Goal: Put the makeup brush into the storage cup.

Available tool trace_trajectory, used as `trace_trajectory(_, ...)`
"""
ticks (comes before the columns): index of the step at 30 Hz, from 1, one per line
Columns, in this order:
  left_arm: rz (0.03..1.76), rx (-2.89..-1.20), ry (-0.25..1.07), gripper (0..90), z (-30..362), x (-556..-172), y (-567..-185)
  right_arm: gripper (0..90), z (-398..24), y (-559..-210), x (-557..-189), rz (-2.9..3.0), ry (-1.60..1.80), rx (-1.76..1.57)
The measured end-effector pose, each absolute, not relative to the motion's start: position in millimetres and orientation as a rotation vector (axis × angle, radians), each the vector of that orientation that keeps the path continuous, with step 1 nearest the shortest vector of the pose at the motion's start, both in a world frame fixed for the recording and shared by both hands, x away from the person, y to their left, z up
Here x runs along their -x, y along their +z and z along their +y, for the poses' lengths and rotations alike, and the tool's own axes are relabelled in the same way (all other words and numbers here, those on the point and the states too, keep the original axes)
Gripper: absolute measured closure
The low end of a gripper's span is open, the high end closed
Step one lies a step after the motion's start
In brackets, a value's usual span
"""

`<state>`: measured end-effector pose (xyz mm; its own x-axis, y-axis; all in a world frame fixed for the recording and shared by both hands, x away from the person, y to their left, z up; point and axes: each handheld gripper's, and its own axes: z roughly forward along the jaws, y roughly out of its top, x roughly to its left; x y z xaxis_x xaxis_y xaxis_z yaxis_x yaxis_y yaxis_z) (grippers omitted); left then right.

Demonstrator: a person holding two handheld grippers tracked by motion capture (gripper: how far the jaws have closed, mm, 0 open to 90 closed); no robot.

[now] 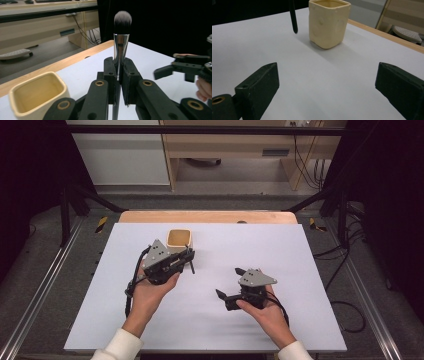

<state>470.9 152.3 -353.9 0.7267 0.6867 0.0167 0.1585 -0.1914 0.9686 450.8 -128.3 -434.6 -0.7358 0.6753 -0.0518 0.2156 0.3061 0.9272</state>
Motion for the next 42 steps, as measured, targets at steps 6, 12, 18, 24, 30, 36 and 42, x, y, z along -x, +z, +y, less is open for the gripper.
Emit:
trace_trajectory(6, 0.695, -1.729, 0.571, 83.3, 162, -472, -349, 7.7, -157, -437, -445, 2.111, 1.397, -0.836)
trace_trajectory(12, 0.711, -1.721, 0.608, 83.3, 174, -475, -341, 7.6, -181, -438, -440, 2.050, 1.381, -0.866)
trace_trajectory(18, 0.725, -1.708, 0.632, 83.3, 181, -482, -334, 7.1, -202, -446, -438, 1.993, 1.375, -0.878)
trace_trajectory(24, 0.736, -1.700, 0.647, 83.3, 184, -488, -328, 5.9, -220, -455, -435, 1.920, 1.393, -0.919)
trace_trajectory(30, 0.752, -1.691, 0.677, 83.3, 188, -499, -318, 5.3, -230, -459, -431, 1.876, 1.416, -0.926)
trace_trajectory(36, 0.765, -1.694, 0.702, 83.3, 191, -512, -315, 6.0, -234, -462, -428, 1.834, 1.406, -0.919)
trace_trajectory(42, 0.771, -1.689, 0.711, 83.3, 191, -522, -316, 5.4, -238, -461, -426, 1.817, 1.424, -0.927)
